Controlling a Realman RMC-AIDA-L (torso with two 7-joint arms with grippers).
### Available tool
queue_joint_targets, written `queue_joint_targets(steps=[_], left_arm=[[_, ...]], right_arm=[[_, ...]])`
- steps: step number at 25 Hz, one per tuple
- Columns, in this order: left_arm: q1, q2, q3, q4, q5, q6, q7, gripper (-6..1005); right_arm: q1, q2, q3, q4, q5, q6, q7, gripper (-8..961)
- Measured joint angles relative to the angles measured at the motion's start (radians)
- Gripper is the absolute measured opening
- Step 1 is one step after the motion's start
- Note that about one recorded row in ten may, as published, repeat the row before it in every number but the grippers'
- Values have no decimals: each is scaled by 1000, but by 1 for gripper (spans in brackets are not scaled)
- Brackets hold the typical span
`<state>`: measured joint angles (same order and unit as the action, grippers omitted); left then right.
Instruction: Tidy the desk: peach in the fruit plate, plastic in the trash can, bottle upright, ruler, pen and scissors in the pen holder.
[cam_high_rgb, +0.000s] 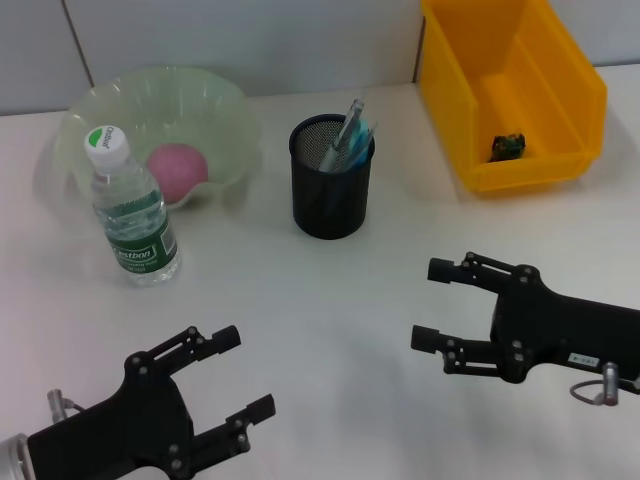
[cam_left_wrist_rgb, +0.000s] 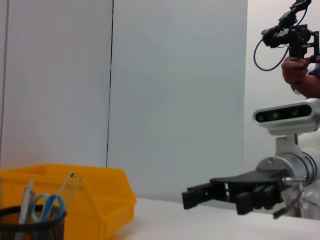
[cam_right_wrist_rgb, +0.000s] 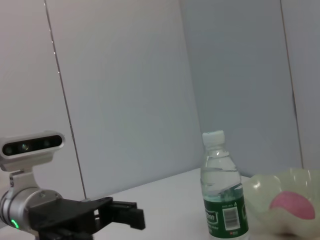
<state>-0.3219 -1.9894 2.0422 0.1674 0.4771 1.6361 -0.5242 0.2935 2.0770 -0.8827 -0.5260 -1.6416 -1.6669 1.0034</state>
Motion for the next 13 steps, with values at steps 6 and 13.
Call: queue_joint_targets(steps=[6,13], left_arm=[[-40,35,1,-34,35,5,-58,738],[-64,65,-5,-40,50,6,-110,738]], right_arm=[[23,-2,-9,12,-6,30,2,838],[38,-2,-13,16,-25,34,11,838]])
